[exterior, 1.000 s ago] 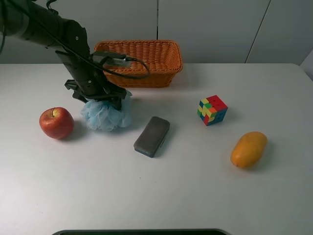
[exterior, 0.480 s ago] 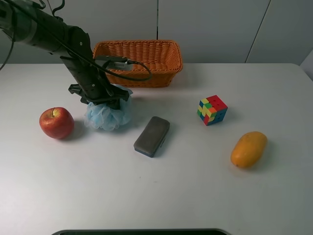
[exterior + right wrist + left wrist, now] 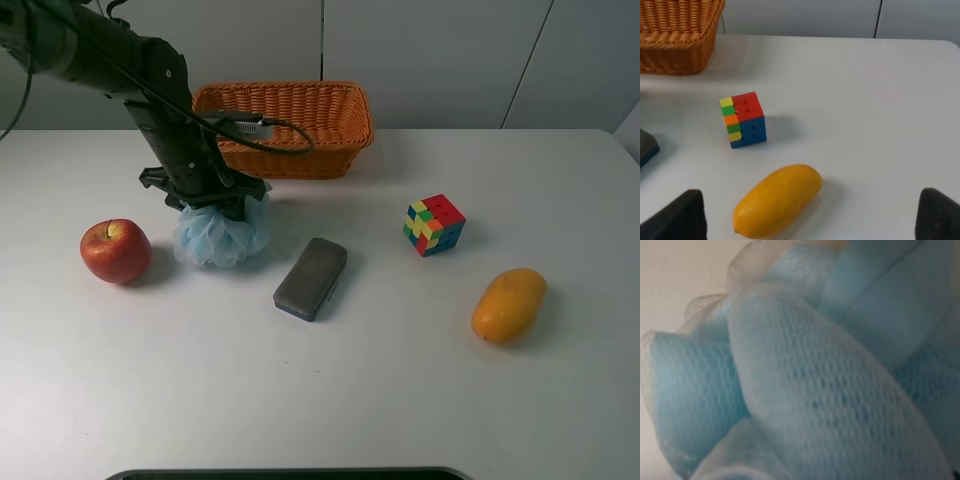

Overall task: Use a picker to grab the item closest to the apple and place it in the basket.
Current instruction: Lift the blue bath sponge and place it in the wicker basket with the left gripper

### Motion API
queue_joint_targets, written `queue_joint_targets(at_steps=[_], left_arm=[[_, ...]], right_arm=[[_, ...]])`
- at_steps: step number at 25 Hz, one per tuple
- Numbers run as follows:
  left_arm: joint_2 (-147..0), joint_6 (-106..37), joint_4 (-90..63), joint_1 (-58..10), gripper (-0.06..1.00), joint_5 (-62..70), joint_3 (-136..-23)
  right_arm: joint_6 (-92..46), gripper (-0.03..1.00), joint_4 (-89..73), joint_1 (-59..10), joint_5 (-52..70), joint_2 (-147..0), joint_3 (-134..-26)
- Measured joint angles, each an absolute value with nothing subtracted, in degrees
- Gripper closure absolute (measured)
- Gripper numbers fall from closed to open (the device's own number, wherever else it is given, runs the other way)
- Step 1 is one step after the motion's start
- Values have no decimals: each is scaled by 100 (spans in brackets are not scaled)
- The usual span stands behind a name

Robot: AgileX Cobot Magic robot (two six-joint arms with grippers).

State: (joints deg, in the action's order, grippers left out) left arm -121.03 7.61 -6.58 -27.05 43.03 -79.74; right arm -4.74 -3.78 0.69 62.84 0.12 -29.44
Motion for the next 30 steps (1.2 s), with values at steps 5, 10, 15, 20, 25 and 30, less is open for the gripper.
queue_joint_targets(at_steps=[5, 10, 15, 20, 25, 30], left_arm=[[-11769, 844, -698, -2705, 57, 4964, -8296], [-11371, 857, -646, -2705, 82, 5589, -8737], [-11290, 857, -413, -2705, 84, 6285, -9508], [-11304, 944, -58, -2705, 84, 6480, -10375], [-11777, 995, 240, -2705, 85, 6520, -11509], [-12697, 993, 321, -2705, 85, 6443, -12605]], right_arm=[[-474, 34, -378, 69, 6284, 12, -2944], [-474, 34, -378, 69, 6284, 12, -2944], [-474, 34, -378, 69, 6284, 12, -2944], [-474, 34, -378, 69, 6284, 12, -2944], [-474, 34, -378, 69, 6284, 12, -2944], [-474, 34, -378, 69, 6284, 12, -2944]])
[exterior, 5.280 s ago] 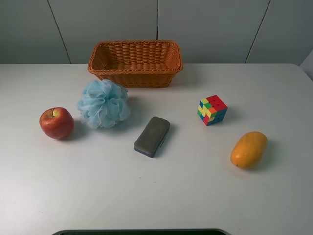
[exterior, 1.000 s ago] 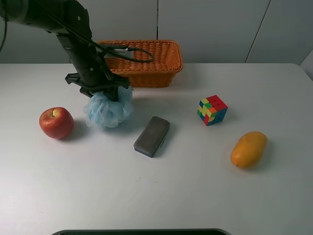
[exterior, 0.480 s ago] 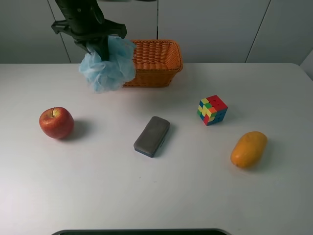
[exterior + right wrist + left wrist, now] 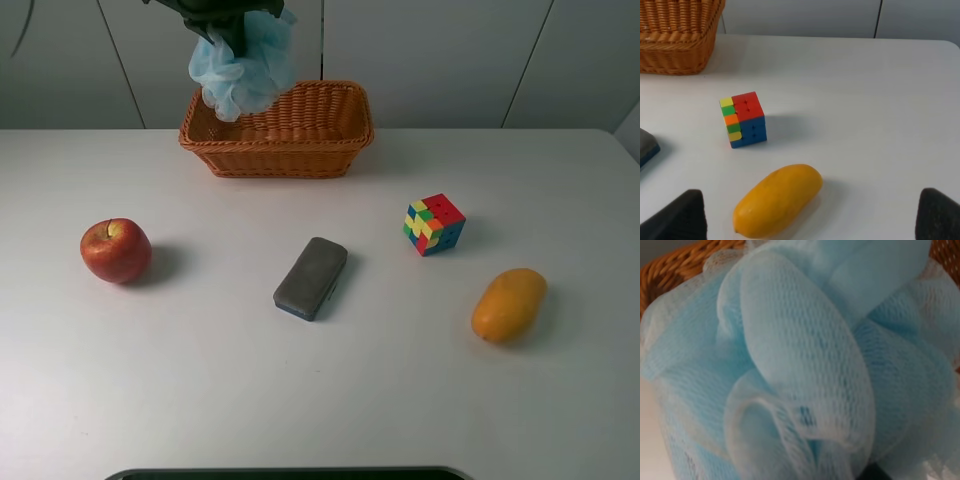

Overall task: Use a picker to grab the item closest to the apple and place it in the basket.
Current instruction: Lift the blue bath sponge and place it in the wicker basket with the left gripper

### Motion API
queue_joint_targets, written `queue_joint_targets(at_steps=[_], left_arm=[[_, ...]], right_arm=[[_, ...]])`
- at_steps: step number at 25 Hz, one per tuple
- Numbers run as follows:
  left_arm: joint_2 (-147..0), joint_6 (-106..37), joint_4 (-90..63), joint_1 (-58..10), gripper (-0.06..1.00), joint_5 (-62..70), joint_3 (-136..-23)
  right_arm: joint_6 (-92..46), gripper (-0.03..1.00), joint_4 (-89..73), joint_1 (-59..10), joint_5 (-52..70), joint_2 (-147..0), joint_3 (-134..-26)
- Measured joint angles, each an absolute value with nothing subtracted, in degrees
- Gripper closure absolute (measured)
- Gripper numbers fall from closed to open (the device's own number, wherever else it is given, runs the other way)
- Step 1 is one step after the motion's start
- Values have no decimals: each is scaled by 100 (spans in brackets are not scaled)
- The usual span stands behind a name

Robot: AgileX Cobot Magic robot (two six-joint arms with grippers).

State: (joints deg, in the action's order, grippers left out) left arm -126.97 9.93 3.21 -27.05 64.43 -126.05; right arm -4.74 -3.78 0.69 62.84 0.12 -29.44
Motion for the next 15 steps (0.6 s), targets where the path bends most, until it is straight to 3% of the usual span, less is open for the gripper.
queue_joint_targets(at_steps=[12, 14, 15], left_arm=[[-14113, 1021, 310, -2683, 85, 5176, -12913], [-14148, 1021, 310, -2683, 80, 5106, -12913], [-14148, 1021, 310, -2683, 72, 5063, -12913]], right_arm=[[-474, 34, -378, 69, 6284, 12, -2944], [-474, 34, -378, 69, 6284, 12, -2944], [-474, 34, -378, 69, 6284, 12, -2944]])
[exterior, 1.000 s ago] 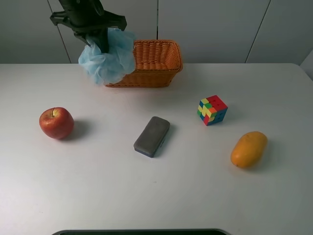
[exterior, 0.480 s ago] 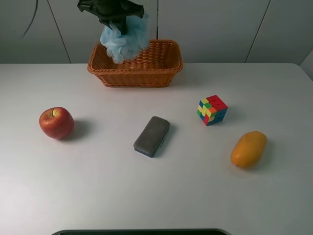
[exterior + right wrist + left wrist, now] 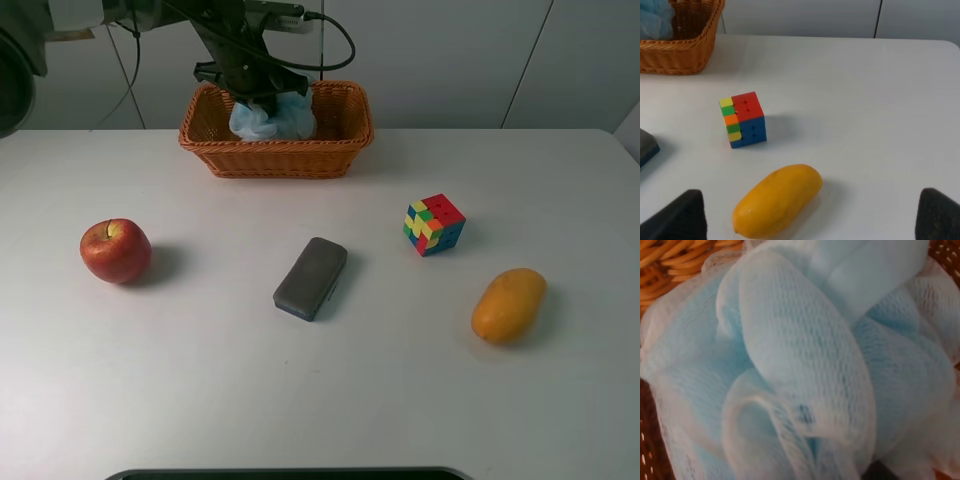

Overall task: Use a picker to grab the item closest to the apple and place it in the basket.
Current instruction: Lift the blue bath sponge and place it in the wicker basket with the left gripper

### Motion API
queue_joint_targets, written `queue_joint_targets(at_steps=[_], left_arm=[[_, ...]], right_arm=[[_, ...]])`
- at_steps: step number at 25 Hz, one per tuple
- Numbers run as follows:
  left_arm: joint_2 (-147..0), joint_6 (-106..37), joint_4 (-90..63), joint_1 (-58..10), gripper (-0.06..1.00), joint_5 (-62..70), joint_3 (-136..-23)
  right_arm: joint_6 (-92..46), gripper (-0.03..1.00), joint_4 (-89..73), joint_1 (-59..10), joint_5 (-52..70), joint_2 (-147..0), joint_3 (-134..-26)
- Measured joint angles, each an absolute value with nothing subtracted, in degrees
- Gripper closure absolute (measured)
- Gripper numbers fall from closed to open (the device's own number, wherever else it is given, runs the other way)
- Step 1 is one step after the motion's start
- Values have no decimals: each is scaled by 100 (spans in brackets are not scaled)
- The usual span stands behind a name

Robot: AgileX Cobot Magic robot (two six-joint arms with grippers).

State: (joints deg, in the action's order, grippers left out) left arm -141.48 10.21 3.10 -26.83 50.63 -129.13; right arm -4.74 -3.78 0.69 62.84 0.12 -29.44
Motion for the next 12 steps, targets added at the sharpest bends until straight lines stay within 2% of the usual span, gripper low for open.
queue_joint_targets(at_steps=[3, 4, 7, 12], left_arm=[[-14148, 1036, 310, -2673, 31, 4968, -12918], [-14148, 1036, 310, -2661, 26, 4968, -12918], [-14137, 1036, 288, -2633, 22, 5042, -12918], [-13700, 1036, 304, -2587, 21, 5745, -12918]], right_arm=[[-474, 34, -378, 69, 6284, 12, -2944], [-474, 34, -378, 69, 6284, 12, -2944], [-474, 34, -378, 69, 6284, 12, -2944], [-474, 34, -378, 69, 6284, 12, -2944]])
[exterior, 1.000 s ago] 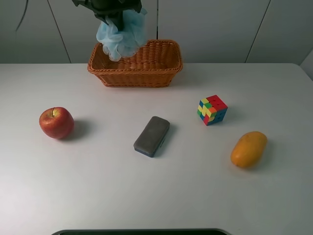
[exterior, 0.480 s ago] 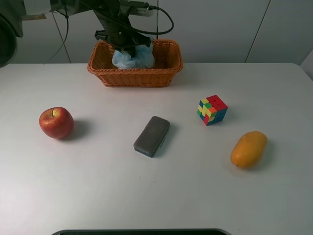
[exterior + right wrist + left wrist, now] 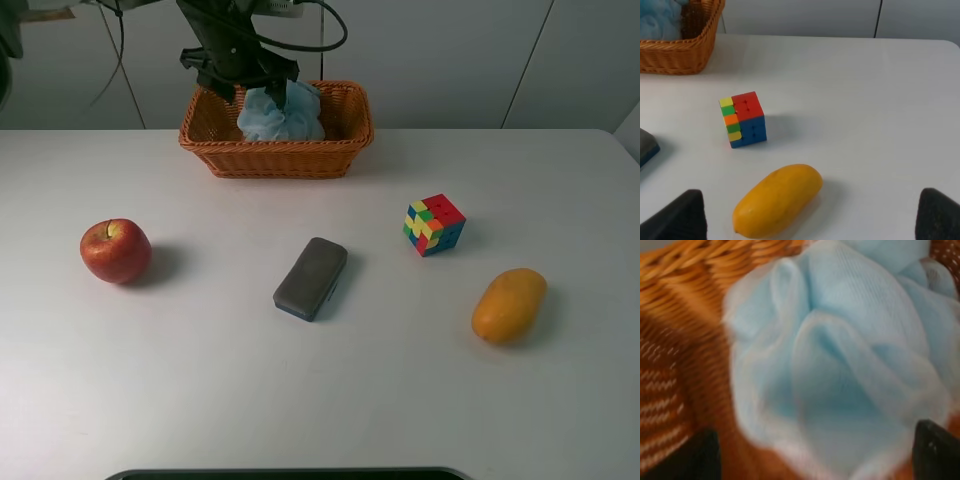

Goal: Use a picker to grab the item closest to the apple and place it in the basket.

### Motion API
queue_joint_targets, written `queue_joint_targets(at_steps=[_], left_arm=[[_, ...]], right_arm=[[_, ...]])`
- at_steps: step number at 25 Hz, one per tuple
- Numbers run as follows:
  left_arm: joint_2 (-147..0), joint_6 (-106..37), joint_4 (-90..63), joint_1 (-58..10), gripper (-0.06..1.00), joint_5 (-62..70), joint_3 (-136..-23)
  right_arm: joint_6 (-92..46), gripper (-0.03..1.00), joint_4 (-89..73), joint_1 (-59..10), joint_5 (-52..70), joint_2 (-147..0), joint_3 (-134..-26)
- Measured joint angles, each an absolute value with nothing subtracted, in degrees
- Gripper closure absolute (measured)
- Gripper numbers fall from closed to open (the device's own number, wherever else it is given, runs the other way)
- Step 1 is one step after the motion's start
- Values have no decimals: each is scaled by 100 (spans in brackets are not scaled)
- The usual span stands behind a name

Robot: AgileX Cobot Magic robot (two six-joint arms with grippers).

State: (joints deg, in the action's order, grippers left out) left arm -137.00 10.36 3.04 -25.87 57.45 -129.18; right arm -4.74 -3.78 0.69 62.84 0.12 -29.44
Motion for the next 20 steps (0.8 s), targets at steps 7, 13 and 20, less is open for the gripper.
queue_joint_targets(at_steps=[7, 13, 20], left_arm=[[-12464, 716, 356, -2587, 21, 6887, -12843], [-10878, 476, 406, -2587, 21, 6956, -11553], [-8225, 218, 684, -2587, 21, 6966, -8934]], right_arm=[[-474, 34, -378, 69, 6284, 12, -2944], [-474, 34, -378, 69, 6284, 12, -2944], [-474, 34, -378, 69, 6284, 12, -2944]])
